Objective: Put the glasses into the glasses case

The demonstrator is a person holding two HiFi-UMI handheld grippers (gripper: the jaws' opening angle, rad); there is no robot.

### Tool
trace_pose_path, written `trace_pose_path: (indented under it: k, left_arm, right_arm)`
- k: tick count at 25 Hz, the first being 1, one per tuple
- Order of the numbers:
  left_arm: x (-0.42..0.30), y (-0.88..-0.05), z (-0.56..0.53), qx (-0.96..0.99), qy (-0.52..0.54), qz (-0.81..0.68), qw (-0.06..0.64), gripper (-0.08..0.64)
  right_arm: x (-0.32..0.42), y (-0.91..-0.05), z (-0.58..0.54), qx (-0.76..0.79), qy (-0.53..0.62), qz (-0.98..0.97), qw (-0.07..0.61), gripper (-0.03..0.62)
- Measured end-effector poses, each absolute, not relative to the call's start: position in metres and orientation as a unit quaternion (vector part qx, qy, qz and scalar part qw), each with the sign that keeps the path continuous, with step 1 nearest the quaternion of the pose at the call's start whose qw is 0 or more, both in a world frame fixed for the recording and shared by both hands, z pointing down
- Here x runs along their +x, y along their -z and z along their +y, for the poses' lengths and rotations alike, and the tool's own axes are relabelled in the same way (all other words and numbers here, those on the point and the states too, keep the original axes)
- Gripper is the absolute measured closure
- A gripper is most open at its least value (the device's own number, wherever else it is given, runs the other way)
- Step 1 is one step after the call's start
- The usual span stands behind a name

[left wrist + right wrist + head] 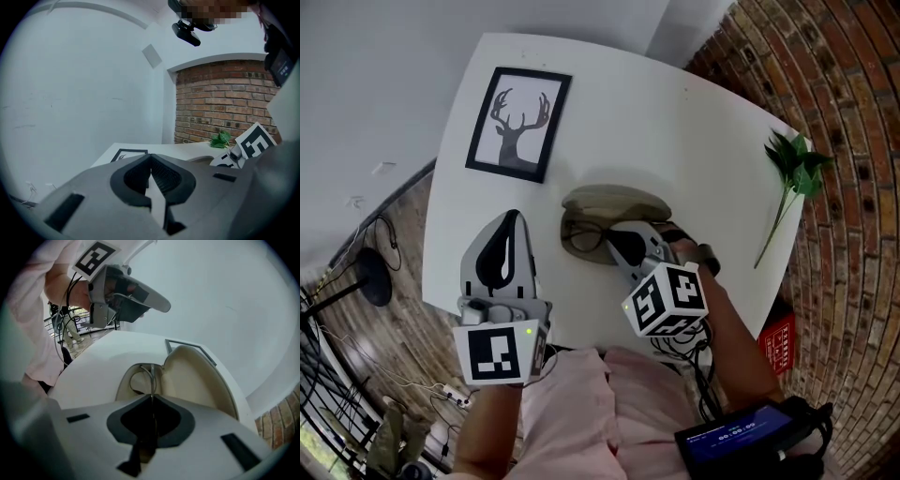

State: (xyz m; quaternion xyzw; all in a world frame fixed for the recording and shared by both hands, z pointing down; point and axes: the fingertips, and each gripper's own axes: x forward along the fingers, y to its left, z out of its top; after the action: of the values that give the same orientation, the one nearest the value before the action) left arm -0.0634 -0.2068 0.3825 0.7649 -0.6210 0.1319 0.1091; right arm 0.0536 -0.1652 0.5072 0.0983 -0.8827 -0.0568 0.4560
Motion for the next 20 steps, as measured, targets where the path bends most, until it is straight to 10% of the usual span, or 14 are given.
trace_pose_path:
  k: [20]
  left_arm:
    - [-0.068,-0.376,-0.209,0.762,-0.132,-0.624,0.110,0.555]
  right_arm:
    - [0.049,-0.486,-0.182,0.132,0.079,-0.888,0.433,0.512]
